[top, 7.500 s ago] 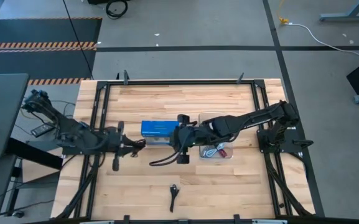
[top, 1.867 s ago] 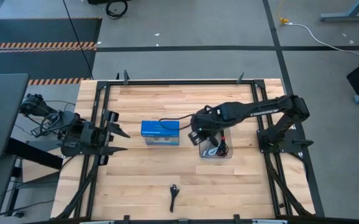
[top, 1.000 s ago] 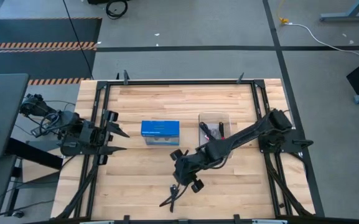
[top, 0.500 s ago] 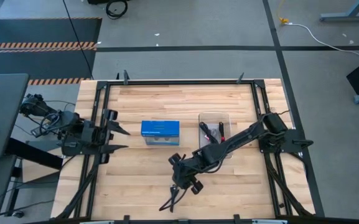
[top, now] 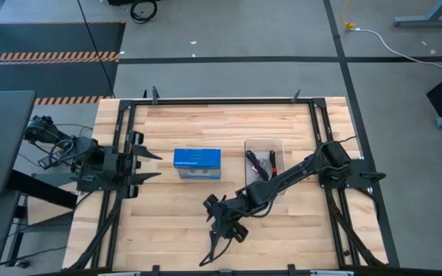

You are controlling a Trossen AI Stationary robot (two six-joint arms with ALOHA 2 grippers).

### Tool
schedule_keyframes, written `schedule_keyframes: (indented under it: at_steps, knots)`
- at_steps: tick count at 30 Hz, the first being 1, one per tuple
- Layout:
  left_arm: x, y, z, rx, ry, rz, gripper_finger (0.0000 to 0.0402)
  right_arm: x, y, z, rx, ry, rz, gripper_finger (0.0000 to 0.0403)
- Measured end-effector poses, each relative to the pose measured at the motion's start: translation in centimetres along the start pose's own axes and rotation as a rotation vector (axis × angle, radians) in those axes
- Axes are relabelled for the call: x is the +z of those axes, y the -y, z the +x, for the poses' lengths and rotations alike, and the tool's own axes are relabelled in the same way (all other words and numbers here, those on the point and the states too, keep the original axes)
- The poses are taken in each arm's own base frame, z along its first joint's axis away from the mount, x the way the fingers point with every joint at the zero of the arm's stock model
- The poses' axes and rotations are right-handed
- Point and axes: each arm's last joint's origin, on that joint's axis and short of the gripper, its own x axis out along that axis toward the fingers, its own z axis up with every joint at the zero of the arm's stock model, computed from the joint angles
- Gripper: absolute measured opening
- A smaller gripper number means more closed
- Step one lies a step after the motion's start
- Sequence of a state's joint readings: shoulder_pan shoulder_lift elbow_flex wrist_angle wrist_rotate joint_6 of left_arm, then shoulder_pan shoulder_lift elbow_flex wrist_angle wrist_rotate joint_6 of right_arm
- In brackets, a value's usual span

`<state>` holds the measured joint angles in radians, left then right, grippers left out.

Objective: Pick and place USB-C Cables
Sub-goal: Put the black charger cable into the transparent bin

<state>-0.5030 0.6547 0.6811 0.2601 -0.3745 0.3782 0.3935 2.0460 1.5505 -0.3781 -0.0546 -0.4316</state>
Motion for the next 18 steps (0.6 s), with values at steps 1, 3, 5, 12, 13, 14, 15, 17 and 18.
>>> schedule_keyframes:
  at_steps: [1,3,5,12,13,14,15,17,18]
  knots:
    - [0.0,0.0,0.0,0.01,-0.004,-0.006,0.0188,0.2,-0.1,0.0,0.001,0.017,-0.012,0.0295]
    - [0.0,0.0,0.0,0.016,-0.008,-0.029,0.0188,0.5,-0.3,0.5,0.01,0.053,-0.027,0.03]
    - [-0.1,0.0,0.0,0.015,-0.01,-0.055,0.0188,0.3,-0.8,1.1,0.025,0.036,-0.034,0.0304]
    - [-0.8,0.5,0.5,-0.006,-0.071,-0.148,0.0188,-0.2,-2.2,3.5,0.05,0.02,-0.081,0.0304]
    - [-1.0,0.6,0.6,-0.009,-0.08,-0.163,0.0188,-0.1,-2.2,3.9,0.043,0.036,-0.083,0.0304]
    - [-1.1,0.7,0.6,-0.013,-0.093,-0.178,0.0188,0.1,-2.2,4.1,0.029,0.056,-0.083,0.0305]
    - [-1.3,0.9,0.7,-0.019,-0.111,-0.186,0.0188,0.0,-2.3,4.2,0.031,0.049,-0.083,0.0305]
    - [-1.5,1.2,1.0,-0.026,-0.122,-0.214,0.0188,-0.1,-2.4,4.8,0.031,0.051,-0.084,0.0305]
    - [-1.6,1.4,1.0,-0.033,-0.137,-0.214,0.0188,-0.3,-2.5,5.0,0.036,0.041,-0.084,0.0305]
